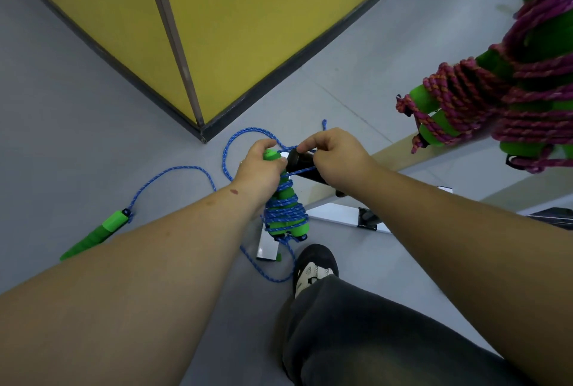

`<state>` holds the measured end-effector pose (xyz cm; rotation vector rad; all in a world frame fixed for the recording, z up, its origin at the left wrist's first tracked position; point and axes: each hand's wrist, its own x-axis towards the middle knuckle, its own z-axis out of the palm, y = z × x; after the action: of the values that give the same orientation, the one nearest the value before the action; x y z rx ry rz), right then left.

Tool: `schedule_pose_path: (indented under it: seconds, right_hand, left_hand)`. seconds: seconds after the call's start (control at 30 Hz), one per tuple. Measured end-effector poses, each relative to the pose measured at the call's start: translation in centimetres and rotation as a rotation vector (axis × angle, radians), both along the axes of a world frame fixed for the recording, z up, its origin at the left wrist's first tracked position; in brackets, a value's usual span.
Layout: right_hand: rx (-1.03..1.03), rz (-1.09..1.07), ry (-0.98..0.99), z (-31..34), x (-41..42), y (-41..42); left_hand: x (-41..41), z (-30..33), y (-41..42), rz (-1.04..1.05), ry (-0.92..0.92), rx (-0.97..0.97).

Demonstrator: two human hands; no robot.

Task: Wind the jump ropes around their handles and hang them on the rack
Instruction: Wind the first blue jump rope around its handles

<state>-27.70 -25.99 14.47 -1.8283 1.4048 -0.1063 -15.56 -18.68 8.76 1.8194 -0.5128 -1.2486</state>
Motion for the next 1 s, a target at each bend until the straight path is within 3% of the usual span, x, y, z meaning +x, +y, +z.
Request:
schedule_pose_path:
  seconds: [0.2,0.6,0.73,1.0]
  right_hand:
    - [-0.107,0.113,0.188,-1.4,-0.6,-0.4]
    - [-0.22,0.366,0.78,0.7,-2.3,1.6]
    - [-0.255,0.447,0.829,1.5,-3.1,1.9]
    - [-0.277,0.487,0.746,1.4,-5.4,2.1]
  left_hand:
    - [0.2,-1.2,-1.4,0.047,0.159,0.115]
    - [-4.9,-2.6,-1.3,0.245,0.635,0.182]
    - [-5.1,-2.7,-1.5,0.291,0.685,0.152]
    - [-4.3,-2.2,-0.7,0.285,0.692,0.106]
